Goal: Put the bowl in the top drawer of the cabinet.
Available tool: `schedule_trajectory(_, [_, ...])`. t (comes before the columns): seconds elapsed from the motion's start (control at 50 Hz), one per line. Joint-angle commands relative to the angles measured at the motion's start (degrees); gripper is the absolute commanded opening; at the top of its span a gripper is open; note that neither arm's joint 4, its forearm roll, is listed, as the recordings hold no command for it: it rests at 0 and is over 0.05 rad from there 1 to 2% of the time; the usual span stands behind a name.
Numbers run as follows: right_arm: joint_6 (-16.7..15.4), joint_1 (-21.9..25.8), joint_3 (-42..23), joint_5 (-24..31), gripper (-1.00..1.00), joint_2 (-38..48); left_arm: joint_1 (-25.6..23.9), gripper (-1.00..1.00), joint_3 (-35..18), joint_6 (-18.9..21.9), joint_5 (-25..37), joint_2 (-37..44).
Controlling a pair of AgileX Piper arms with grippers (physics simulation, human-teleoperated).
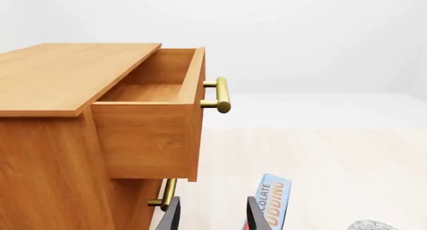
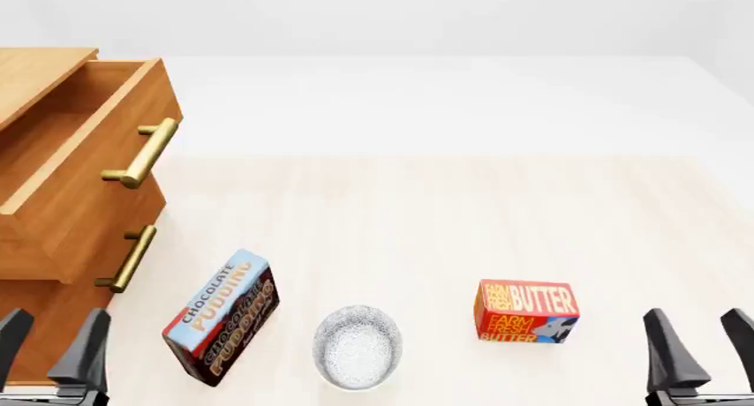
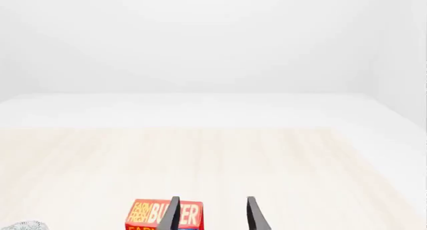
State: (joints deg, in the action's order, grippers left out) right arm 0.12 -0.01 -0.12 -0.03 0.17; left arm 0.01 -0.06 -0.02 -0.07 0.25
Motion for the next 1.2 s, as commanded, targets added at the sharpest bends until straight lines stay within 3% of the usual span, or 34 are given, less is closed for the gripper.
schedule_trajectory(0.02, [0.3, -0.1, -0.1, -0.1, 1.00, 0.3, -0.5, 1.00, -0.3, 0.2, 0.1, 0.1])
schedule_trajectory(0.04, [-0.8, 0.1, -0.1, -0.1, 1.00, 0.2, -0.8, 1.00, -0.3, 0.2, 0.2, 0.0])
schedule_trajectory(0.62, [-0.4, 0.1, -0.1, -0.1, 1.00, 0.2, -1.7, 1.00, -0.7, -0.2, 0.8, -0.2])
schedule_trajectory(1.2, [-0.4, 0.1, -0.1, -0.1, 1.00, 0.2, -4.2, 1.00, -7.0, 0.6, -1.1, -0.2])
